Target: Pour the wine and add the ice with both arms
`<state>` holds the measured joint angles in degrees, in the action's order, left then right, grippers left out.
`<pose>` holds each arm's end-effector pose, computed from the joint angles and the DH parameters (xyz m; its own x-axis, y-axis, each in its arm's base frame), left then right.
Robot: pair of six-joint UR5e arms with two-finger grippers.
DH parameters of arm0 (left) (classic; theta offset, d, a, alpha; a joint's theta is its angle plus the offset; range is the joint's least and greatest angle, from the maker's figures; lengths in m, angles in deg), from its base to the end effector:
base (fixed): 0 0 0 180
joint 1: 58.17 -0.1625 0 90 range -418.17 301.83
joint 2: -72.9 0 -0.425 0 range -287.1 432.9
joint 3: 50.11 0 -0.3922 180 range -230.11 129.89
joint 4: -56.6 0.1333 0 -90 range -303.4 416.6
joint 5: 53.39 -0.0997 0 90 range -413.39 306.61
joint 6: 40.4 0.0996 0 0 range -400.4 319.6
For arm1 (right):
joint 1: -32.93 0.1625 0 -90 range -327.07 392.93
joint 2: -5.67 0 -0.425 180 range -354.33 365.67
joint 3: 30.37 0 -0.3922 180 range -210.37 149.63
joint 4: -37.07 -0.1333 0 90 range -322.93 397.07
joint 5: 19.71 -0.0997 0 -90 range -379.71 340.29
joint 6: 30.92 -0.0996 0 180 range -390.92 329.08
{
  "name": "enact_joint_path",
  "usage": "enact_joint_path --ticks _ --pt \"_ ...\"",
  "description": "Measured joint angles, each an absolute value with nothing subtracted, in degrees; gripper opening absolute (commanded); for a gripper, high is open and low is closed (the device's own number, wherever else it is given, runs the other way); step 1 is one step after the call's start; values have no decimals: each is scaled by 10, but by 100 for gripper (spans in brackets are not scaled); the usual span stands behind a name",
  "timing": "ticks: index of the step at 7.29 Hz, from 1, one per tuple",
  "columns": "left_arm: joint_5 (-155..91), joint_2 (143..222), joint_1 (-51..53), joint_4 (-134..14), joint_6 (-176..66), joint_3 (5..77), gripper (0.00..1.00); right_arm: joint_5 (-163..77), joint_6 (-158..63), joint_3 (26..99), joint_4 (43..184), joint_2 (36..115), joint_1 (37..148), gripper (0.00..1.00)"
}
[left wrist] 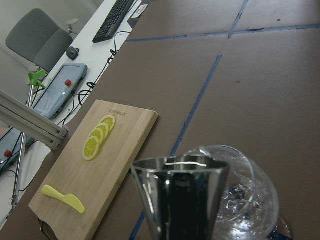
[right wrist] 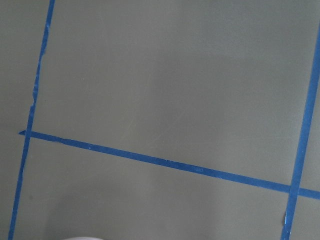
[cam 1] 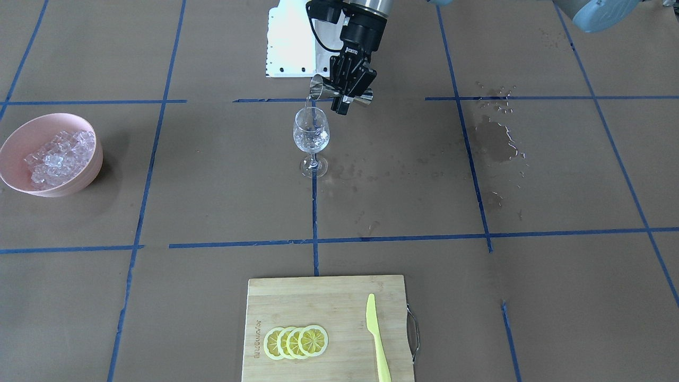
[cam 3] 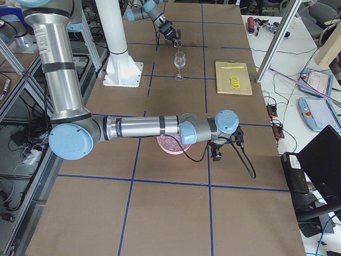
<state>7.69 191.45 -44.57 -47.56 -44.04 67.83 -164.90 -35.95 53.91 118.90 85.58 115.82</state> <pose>0.4773 -0.3022 0.1436 0.6684 0.7370 0.1000 -0.2802 0.1250 0.9518 -0.0201 -0.5771 0.5849 0.5529 -0.1617 0.8174 0.0726 0.9866 0.1460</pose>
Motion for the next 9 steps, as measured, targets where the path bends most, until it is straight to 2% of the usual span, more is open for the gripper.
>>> enact_joint_path --ticks 5,9 --pt "78 1946 -445 -360 -383 689 0 -1650 -360 542 1189 856 1158 100" --pt "76 1952 -443 -330 -334 691 0 -1653 -361 554 1189 862 1159 100"
